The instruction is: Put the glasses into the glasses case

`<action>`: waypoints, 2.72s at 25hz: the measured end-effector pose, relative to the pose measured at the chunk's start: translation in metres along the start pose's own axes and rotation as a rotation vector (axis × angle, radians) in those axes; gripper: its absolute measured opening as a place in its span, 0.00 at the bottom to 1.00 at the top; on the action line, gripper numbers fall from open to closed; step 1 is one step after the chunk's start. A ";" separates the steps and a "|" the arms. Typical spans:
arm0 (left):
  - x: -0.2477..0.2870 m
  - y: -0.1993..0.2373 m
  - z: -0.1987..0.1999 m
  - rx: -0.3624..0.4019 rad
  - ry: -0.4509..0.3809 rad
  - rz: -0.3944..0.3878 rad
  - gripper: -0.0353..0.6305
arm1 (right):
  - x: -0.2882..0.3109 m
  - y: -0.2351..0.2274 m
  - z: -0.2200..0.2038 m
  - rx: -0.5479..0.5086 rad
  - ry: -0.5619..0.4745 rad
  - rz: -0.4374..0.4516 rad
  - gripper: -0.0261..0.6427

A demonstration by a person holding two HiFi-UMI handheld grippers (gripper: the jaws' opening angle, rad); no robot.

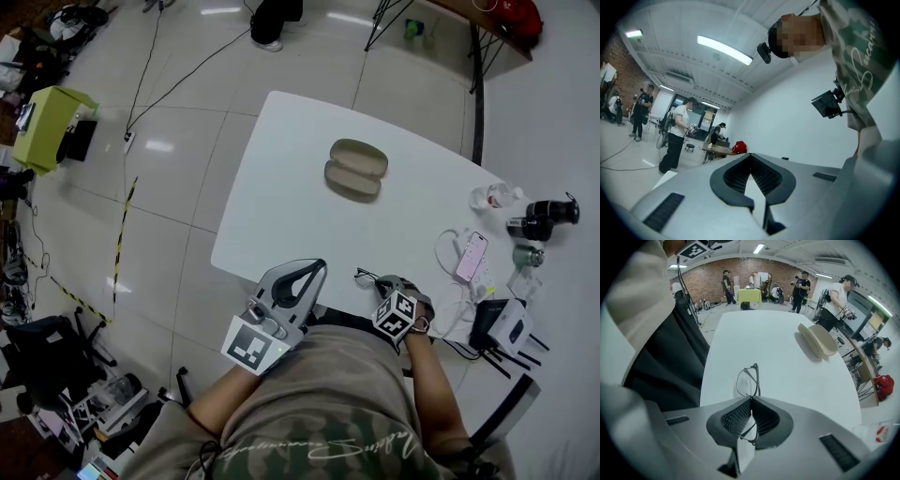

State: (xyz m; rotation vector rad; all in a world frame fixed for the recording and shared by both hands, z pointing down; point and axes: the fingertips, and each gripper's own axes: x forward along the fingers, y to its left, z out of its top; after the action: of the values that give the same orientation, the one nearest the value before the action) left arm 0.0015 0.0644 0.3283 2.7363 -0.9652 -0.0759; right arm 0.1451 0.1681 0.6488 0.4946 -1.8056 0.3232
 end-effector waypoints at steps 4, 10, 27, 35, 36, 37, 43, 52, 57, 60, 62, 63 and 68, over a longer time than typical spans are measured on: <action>-0.006 0.014 0.010 -0.001 -0.014 -0.010 0.05 | 0.005 0.006 0.020 -0.015 0.010 0.011 0.07; -0.010 0.036 0.017 -0.056 -0.017 -0.041 0.05 | 0.012 0.009 0.046 -0.001 0.028 0.012 0.07; -0.027 0.085 0.018 -0.099 0.005 -0.116 0.05 | 0.029 0.024 0.094 -0.008 0.071 0.017 0.07; -0.030 0.102 0.016 -0.109 0.022 -0.148 0.05 | 0.037 0.023 0.112 -0.021 0.090 0.022 0.07; -0.030 0.104 0.016 -0.109 0.021 -0.150 0.05 | 0.039 0.022 0.114 -0.026 0.092 0.022 0.07; -0.030 0.106 0.016 -0.107 0.020 -0.150 0.05 | 0.040 0.021 0.116 -0.028 0.092 0.020 0.07; -0.034 0.124 0.015 -0.115 0.026 -0.142 0.05 | 0.047 0.019 0.129 -0.055 0.109 0.034 0.07; -0.046 0.153 0.013 -0.133 0.033 -0.134 0.05 | 0.056 0.012 0.146 -0.043 0.135 0.011 0.07; -0.049 0.160 0.006 -0.138 0.063 -0.131 0.05 | 0.062 0.008 0.146 -0.056 0.144 0.019 0.07; -0.047 0.166 0.005 -0.127 0.055 -0.102 0.05 | 0.064 0.006 0.149 -0.069 0.137 0.030 0.07; -0.043 0.168 0.006 -0.128 0.034 -0.076 0.05 | 0.064 0.003 0.151 -0.080 0.133 0.036 0.07; -0.040 0.166 0.007 -0.133 0.026 -0.068 0.05 | 0.064 0.001 0.151 -0.084 0.131 0.041 0.07; -0.035 0.155 0.000 -0.145 0.049 -0.061 0.05 | 0.065 -0.005 0.156 -0.079 0.102 0.049 0.07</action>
State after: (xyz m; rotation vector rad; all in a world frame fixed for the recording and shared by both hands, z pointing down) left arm -0.1205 -0.0311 0.3645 2.6217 -0.8290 -0.0853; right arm 0.0012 0.0807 0.6664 0.3723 -1.7259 0.3045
